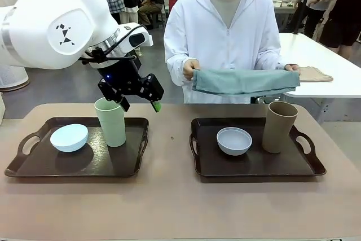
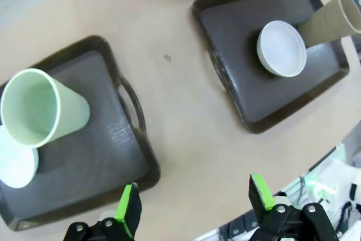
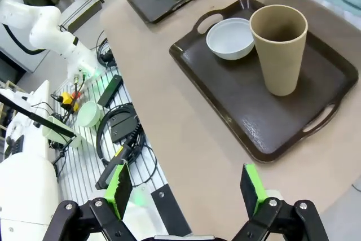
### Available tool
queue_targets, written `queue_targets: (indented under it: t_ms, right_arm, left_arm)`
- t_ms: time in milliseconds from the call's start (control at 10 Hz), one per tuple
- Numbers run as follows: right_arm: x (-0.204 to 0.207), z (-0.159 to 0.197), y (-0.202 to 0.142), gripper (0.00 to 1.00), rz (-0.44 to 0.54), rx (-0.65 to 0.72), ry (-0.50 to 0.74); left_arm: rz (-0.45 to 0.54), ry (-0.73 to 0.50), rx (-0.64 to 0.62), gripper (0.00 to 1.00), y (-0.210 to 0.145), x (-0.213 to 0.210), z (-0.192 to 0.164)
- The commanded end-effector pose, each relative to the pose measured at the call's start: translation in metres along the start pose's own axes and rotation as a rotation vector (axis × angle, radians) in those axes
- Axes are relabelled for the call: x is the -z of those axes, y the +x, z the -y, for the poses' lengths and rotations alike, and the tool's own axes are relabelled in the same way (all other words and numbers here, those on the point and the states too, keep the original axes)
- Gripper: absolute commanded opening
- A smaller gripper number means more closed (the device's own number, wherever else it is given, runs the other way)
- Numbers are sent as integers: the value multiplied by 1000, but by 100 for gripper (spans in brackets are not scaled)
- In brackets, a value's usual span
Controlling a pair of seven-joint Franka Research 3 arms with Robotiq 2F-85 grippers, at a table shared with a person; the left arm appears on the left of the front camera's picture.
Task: Set up a tray with a mat and arrange the tableware.
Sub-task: Pick up the Picnic Bowl and Reusable plastic cup from the Handle tray in front of the human's position and hold them in the air.
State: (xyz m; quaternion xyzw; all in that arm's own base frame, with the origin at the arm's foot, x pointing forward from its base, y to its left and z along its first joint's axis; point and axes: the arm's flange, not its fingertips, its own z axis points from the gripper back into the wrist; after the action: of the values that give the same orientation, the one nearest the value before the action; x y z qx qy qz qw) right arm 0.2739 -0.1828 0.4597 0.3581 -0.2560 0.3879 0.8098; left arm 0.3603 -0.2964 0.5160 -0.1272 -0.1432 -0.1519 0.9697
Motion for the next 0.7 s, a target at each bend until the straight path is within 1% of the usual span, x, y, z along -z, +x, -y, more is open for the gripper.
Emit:
queue_targets:
  t_ms: [0, 100, 300, 500, 600]
  right_arm:
    - [-3, 21, 13, 100, 49, -214, 39]
    - [4, 41, 24, 100, 32, -314, -10]
    - [23, 66, 53, 100, -52, -444, -60]
    - [50, 80, 81, 100, -186, -559, -36]
    - [61, 84, 91, 100, -191, -605, -21]
  left_arm:
    - [0, 2, 0, 100, 0, 1, 0]
    - [-2, 20, -10, 100, 15, 10, 21]
    - [-19, 74, 16, 100, 43, 27, 65]
    - [-40, 107, 28, 100, 67, 48, 97]
    - [-43, 120, 35, 100, 76, 57, 110]
